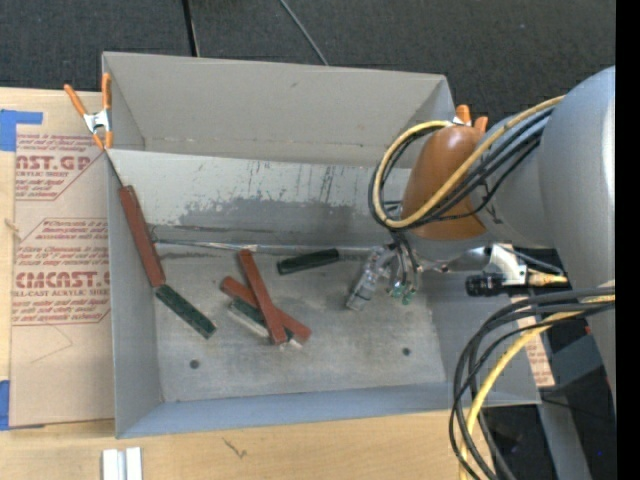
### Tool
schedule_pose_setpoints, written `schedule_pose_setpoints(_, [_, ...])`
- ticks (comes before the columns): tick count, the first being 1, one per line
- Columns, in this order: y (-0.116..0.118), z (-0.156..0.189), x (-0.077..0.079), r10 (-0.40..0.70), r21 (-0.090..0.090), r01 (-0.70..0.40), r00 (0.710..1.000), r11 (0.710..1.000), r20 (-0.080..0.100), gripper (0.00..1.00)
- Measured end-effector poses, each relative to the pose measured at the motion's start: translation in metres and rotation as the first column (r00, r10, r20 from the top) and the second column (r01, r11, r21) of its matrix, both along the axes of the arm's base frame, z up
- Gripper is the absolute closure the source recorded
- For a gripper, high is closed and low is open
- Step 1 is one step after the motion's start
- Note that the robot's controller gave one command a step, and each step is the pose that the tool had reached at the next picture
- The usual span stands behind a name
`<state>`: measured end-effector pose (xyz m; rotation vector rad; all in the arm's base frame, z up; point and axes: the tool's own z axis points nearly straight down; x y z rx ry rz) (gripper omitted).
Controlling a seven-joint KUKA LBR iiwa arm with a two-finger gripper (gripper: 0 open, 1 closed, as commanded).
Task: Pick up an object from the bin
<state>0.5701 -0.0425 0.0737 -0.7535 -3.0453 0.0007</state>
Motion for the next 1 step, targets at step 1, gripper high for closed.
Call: schedule_pose_setpoints(1, [0.0002,0.0218,-0.0019,0.0,0.001,0.0,1.0,1.0,-0.007,1.0])
